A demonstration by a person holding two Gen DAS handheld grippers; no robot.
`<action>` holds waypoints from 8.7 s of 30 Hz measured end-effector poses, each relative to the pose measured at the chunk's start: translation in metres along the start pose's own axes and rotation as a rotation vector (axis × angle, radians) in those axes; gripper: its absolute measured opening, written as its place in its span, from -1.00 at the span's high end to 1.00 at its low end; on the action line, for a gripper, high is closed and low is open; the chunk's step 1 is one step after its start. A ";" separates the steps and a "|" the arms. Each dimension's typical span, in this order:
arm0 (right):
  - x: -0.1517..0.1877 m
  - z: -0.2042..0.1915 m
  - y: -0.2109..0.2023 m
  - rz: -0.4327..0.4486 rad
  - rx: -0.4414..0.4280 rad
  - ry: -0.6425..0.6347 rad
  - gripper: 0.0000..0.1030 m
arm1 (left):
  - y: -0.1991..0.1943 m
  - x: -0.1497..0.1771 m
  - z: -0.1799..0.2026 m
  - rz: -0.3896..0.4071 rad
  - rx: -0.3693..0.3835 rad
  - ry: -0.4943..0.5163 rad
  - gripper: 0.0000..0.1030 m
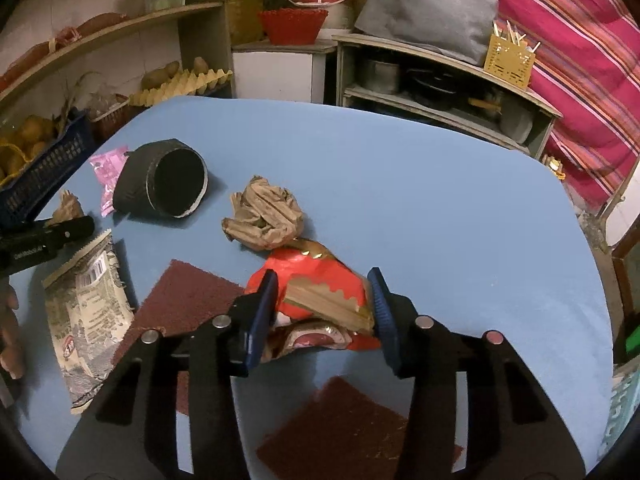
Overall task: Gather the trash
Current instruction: 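Carry the brown paper bag and red chip bag with both tools over the basket, then open the left tool to drop the brown paper bag into the basket, then open the right tool to drop the red chip bag into the basket, then grasp the newspaper-printed snack bag with the left tool while the right tool grasps the maroon scouring pad, then lift the snack bag and scouring pad with both tools toward the basket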
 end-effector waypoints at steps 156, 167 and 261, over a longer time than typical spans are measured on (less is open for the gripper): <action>0.066 0.026 -0.072 0.001 0.113 0.142 -0.92 | -0.048 0.019 0.051 0.057 -0.016 0.147 -0.87; 0.066 0.011 -0.042 -0.082 0.177 0.119 -0.91 | -0.023 0.024 0.036 -0.039 0.013 0.097 -0.87; 0.092 0.031 -0.102 -0.033 0.056 0.221 -0.67 | -0.057 0.074 0.045 -0.057 0.078 0.226 0.29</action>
Point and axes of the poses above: each gripper's, at about its wrist camera, not at the fingertips, and y roughly the way its jaws point, z to its right, x to its underside, the point moved 5 cm from there along y, roughly the way its jaws point, and after that the axes turned 3 degrees about z, right-handed, at the moved point
